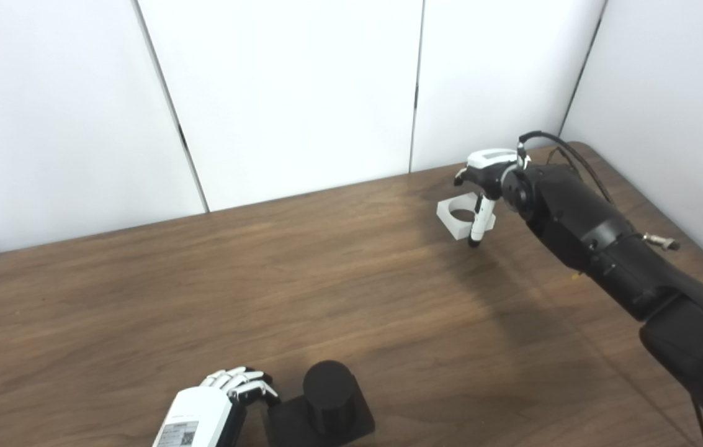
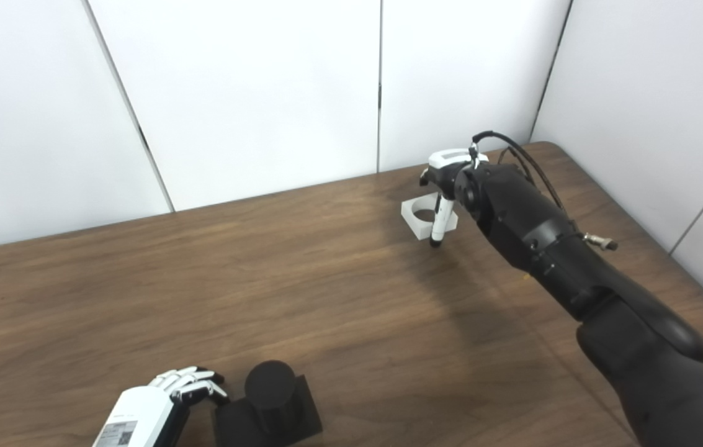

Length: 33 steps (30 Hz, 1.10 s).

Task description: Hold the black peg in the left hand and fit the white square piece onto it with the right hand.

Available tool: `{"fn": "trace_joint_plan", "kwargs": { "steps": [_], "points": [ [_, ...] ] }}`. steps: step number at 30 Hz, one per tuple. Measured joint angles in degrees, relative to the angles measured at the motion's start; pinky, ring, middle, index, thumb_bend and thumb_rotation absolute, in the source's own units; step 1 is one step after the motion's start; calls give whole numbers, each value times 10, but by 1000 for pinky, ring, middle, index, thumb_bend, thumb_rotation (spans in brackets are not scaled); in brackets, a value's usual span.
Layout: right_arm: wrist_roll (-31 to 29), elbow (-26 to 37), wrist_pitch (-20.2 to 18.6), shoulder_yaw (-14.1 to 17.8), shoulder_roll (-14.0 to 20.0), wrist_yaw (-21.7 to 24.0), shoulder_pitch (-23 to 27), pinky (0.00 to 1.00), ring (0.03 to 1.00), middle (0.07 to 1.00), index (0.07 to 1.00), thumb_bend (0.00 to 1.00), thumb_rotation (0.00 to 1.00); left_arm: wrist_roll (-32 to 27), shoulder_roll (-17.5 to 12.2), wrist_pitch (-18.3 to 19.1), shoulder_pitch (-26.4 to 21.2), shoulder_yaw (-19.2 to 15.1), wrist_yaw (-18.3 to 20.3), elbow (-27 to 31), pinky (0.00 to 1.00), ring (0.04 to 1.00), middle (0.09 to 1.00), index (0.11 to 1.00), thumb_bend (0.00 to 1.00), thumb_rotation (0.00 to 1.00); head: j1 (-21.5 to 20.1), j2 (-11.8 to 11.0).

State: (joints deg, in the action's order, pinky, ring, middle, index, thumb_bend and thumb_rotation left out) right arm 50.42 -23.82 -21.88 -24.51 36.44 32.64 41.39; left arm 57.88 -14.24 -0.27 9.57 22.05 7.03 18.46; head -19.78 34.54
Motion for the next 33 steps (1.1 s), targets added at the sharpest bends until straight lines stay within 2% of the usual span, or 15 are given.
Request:
{"fn": "trace_joint_plan", "kwargs": {
  "steps": [10, 15, 22, 33],
  "points": [
    [12, 0, 0, -19, -1, -1, 0, 969, 1000, 977, 854, 885, 159, 1, 0, 1, 3, -1, 2, 3, 840, 821, 763, 488, 516, 47, 2, 3],
    [17, 0, 2, -23, -1, -3, 1, 967, 1000, 953, 800, 842, 156, 2, 0, 3, 3, -1, 5, 5, 834, 817, 761, 488, 516, 47, 2, 3],
    [15, 4, 14, -21, -1, -14, 1, 966, 977, 916, 682, 797, 141, 3, 1, 3, 3, -1, 5, 5, 835, 817, 760, 488, 516, 47, 2, 3],
    [2, 15, 14, -8, -1, -16, -10, 946, 951, 888, 632, 798, 120, 3, 1, 3, 3, -1, 5, 5, 847, 827, 767, 488, 516, 47, 4, 4]
  ]
}}
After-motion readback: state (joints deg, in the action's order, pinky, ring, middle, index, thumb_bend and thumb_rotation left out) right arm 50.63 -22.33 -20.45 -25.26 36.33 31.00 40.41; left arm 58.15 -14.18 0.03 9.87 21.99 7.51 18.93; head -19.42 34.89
